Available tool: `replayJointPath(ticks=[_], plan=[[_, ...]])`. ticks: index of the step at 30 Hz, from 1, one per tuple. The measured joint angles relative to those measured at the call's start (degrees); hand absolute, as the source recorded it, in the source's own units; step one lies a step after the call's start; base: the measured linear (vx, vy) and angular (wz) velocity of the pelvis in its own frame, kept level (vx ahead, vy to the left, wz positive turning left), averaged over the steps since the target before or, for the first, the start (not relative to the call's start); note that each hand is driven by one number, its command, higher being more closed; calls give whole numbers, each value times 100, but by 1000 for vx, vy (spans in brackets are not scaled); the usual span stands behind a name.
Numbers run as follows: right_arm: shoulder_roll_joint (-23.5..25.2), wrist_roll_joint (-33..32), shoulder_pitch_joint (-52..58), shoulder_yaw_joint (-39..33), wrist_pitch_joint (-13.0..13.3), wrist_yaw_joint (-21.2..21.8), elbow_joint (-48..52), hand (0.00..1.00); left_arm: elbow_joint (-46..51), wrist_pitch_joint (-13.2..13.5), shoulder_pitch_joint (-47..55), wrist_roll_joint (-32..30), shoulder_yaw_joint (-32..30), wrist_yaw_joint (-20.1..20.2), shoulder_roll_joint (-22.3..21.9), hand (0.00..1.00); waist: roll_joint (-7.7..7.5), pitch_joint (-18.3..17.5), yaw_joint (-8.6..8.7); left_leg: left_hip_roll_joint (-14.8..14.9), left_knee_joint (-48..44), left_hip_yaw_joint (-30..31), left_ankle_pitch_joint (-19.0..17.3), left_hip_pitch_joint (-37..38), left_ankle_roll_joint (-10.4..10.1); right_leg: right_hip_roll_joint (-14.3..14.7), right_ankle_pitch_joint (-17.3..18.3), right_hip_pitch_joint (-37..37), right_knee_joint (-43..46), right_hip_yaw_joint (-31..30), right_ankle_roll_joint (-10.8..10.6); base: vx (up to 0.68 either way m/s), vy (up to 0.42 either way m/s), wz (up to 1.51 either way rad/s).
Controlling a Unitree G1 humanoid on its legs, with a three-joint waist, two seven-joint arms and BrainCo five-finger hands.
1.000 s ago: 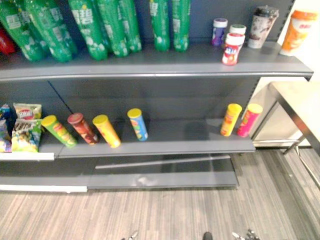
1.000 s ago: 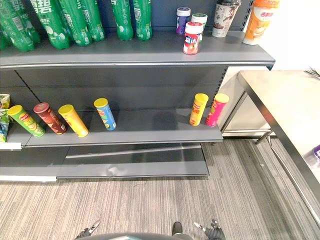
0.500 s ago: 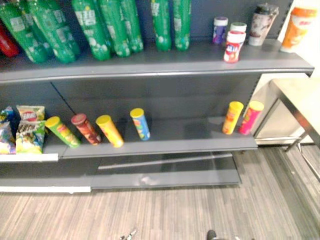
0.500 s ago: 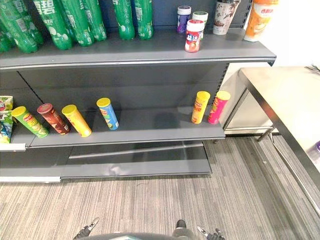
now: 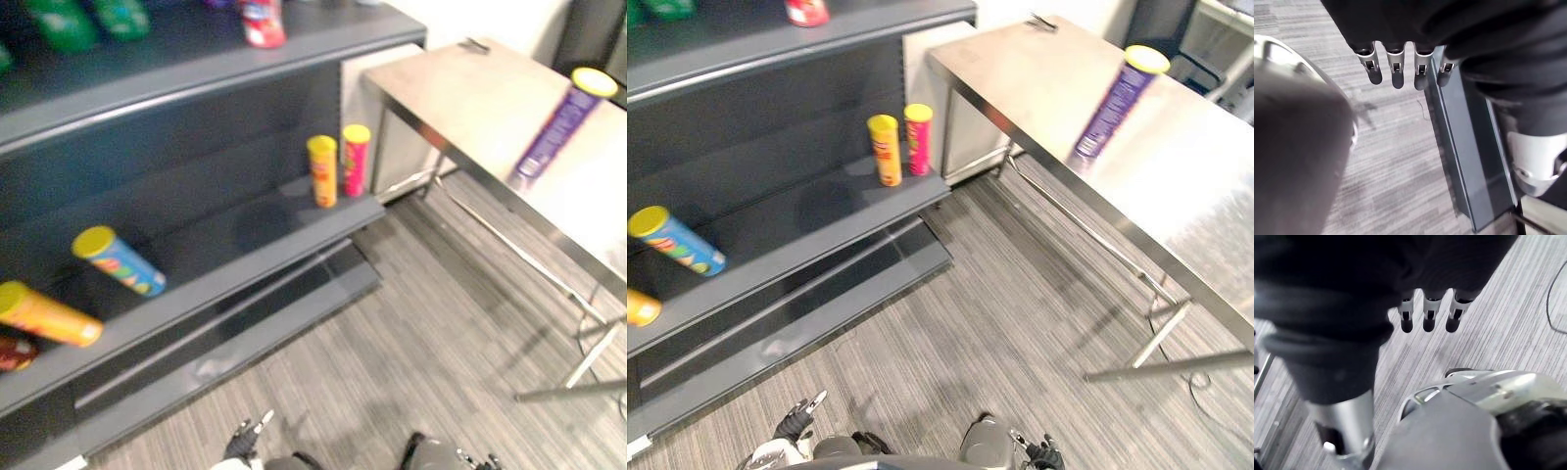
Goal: Put the gum and the chips on the shelf.
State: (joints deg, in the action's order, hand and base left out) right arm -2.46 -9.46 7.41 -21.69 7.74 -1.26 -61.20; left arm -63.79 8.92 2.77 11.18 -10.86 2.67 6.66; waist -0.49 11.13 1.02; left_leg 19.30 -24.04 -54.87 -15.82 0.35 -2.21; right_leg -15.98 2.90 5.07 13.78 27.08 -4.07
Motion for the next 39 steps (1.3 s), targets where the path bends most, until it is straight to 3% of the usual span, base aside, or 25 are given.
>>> replayJointPath(ticks=[3, 9, 13, 16, 19, 20, 21, 22, 23, 24, 26, 27, 32, 35, 37, 38, 39], plan=[[-162, -5, -201, 247, 7, -6, -41, 0, -92, -10, -14, 4, 36, 12, -168, 0, 140, -6, 48, 15, 355, -147, 357, 186, -220, 301, -133, -43, -461, -113, -203, 14, -209, -68], [-265, -4, -358, 428, 49, 89, -26, 0, -130, -16, -12, 171, 166, 69, -276, 0, 242, -35, 58, 118, 725, -143, 800, 400, -461, 601, 3, -15, -367, -222, 0, -26, -150, -18], [-288, -5, -358, 423, 48, 105, -12, 0, -125, -26, -12, 213, 144, 81, -270, 0, 249, 6, 125, 141, 671, -144, 825, 383, -466, 470, 313, 256, 200, -269, 48, -88, -46, -1], [-302, -11, -359, 425, 51, 106, -23, 0, -157, -30, -14, 213, 131, 53, -230, 0, 203, 58, 223, 151, 573, -212, 784, 373, -484, 305, 735, 634, 895, -396, 89, -94, -83, -8], [-300, -67, -265, 417, 52, 108, -36, 0, -181, -32, -23, 213, -73, 20, -228, 0, 197, 112, 359, 413, 314, -260, 774, 387, -474, 355, 1082, 770, 1326, -420, 234, -19, -162, -10], [-299, -69, -165, 412, 53, 106, -36, 0, -165, -32, -25, 225, -88, 17, -227, 0, 200, 125, 351, 608, 4, -263, 796, 405, -451, 434, 1214, 778, 1457, -444, 322, 55, -278, -29], [-300, -76, -70, 407, 53, 102, -37, 0, -60, -4, -11, 321, -99, -2, -245, 0, 175, 144, 337, 888, -445, -89, 902, 374, -287, 552, 1338, 750, 1597, -531, 415, 66, -302, -38], [-300, -96, -38, 408, 58, 97, -35, 0, 34, 7, 4, 432, -145, 1, -247, 0, 152, 159, 329, 983, -648, 207, 1004, 324, -130, 618, 1389, 723, 1654, -614, 458, 72, -363, -61], [-303, -242, 19, 413, 95, 95, -7, 0, 164, 64, 103, 622, -277, 13, -277, 0, 131, 172, 319, 1070, -1057, 1104, 1303, 110, 321, 805, 1456, 608, 1638, -826, 544, 70, -278, -96], [-306, -294, 39, 412, 148, 94, 27, 0, 296, 123, 194, 677, -290, 19, -330, 0, 86, 201, 266, 975, -1479, 2175, 1216, -216, 132, 950, 1475, 499, 1547, -1110, 608, 83, -237, -108], [-354, -457, 50, 342, 202, 95, 20, 0, 367, 188, 198, 676, -250, 30, -436, 0, 132, 199, 251, 505, -1717, 3117, 791, -514, -157, 1128, 1440, 343, 1360, -1462, 682, 114, -127, -110], [-355, -461, 88, 274, 228, 104, -3, 0, 408, 197, 196, 673, -207, 51, -445, 0, 152, 195, 221, 309, -1728, 3338, 664, -658, -175, 1216, 1435, 222, 1239, -1590, 732, 136, -99, -109], [-326, -462, 229, 156, 229, 141, 12, 0, 514, 221, 200, 656, -64, 135, -446, 0, 168, 182, 34, -469, -556, 4085, 587, -1333, -277, 1536, 1421, -104, 1118, -2231, 673, 200, -8, -85], [-276, -462, 210, 128, 231, 150, 182, 0, 516, 219, 202, 644, -67, 122, -472, 0, 165, 179, 1, -826, 252, 4504, 724, -1313, -352, 1537, 1536, -300, 1142, -2584, 469, 294, 159, -68], [-143, -462, 184, 91, 261, 170, 398, 0, 503, 216, 205, 642, -68, 110, -496, 0, 181, 164, -45, -974, 684, 4707, 1182, -1157, -318, 1538, 1698, -362, 1255, -2846, 199, 242, 256, -72], [-94, -463, 164, 56, 266, 178, 414, 0, 496, 217, 195, 646, -77, 112, -496, 0, 156, 162, -89, -1023, 652, 4710, 1252, -1121, -324, 1510, 1752, -371, 1314, -2951, 138, 214, 291, -71], [60, -461, 168, 11, 263, 194, 413, 0, 471, 217, 185, 599, -61, 104, -431, 0, 18, 34, -110, -1124, 599, 4568, 1131, -1096, -270, 1364, 1816, -355, 1321, -3104, 74, 170, 230, -46]])
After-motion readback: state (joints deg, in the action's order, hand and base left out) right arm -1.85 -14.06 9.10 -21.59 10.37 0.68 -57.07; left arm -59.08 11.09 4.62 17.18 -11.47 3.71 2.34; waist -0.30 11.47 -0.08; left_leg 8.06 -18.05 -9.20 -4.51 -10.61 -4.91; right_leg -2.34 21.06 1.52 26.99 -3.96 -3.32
